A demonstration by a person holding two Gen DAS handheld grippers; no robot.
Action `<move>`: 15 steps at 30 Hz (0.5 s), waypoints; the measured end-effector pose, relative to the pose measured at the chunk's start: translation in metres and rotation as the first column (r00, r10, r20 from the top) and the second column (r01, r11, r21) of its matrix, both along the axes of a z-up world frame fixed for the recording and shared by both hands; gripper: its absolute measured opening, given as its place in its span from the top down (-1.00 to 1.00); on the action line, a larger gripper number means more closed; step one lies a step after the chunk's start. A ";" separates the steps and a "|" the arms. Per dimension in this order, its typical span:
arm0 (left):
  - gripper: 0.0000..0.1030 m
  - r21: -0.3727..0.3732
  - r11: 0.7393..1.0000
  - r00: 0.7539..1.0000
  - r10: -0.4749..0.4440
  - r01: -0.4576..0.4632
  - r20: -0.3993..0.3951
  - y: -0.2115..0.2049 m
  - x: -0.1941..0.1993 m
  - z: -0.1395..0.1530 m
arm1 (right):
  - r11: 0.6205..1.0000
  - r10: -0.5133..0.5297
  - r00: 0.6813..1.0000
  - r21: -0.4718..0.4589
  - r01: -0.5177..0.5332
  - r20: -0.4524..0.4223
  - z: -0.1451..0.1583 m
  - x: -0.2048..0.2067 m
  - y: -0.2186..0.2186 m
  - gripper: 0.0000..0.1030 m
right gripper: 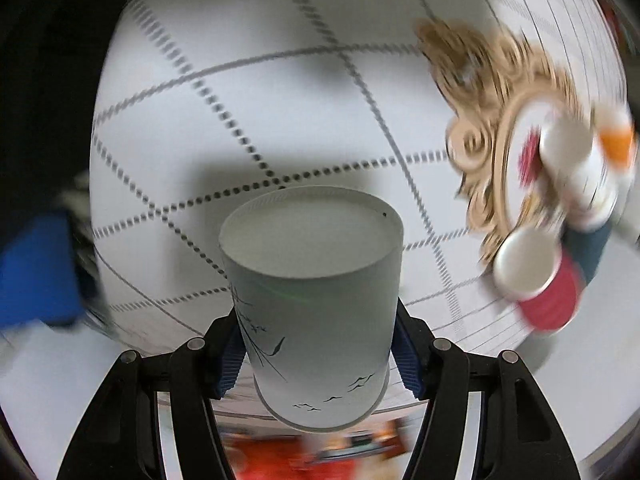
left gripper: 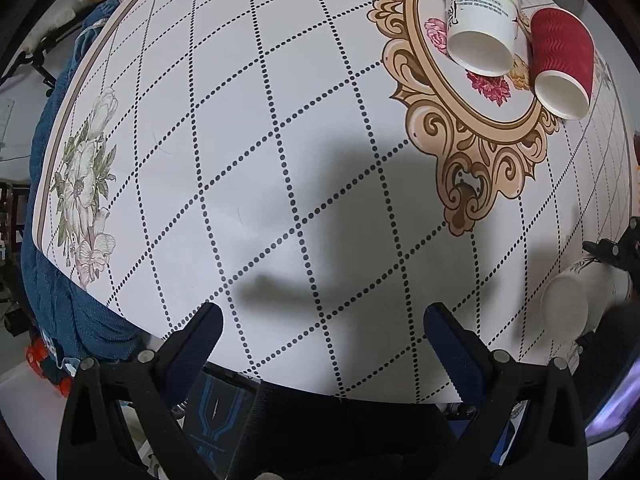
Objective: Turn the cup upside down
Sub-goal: 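Rotate the held white paper cup with the right gripper, rim toward the table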
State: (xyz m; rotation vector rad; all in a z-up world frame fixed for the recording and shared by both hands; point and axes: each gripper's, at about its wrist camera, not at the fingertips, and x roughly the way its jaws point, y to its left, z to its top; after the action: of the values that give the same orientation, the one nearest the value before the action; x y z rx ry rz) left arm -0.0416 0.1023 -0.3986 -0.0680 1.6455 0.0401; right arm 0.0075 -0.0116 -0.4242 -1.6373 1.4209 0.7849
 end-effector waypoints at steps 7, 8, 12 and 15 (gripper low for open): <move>-1.00 0.002 1.000 1.000 -0.013 0.013 0.004 -0.003 0.007 0.007 | 0.892 -0.447 0.892 0.046 0.450 -0.066 0.006 0.069 -0.013 -0.27; -1.00 0.002 1.000 1.000 -0.015 0.015 0.004 -0.007 0.006 0.008 | 0.863 -0.498 0.863 0.048 0.503 -0.078 0.006 0.077 -0.017 -0.27; -1.00 0.002 1.000 1.000 -0.020 0.020 0.003 -0.014 0.008 0.008 | 0.711 -0.689 0.711 0.055 0.701 -0.144 0.010 0.116 -0.036 -0.27; -1.00 0.004 1.000 1.000 -0.027 0.027 0.002 -0.021 0.009 0.008 | 0.613 -0.771 0.611 0.050 0.788 -0.181 0.009 0.130 -0.049 -0.27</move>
State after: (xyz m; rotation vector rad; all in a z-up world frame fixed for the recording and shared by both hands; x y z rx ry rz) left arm -0.0324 0.0809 -0.3905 -0.0431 1.6436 0.0228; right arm 0.1378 -0.0603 -0.4147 -0.6982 1.9260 0.4423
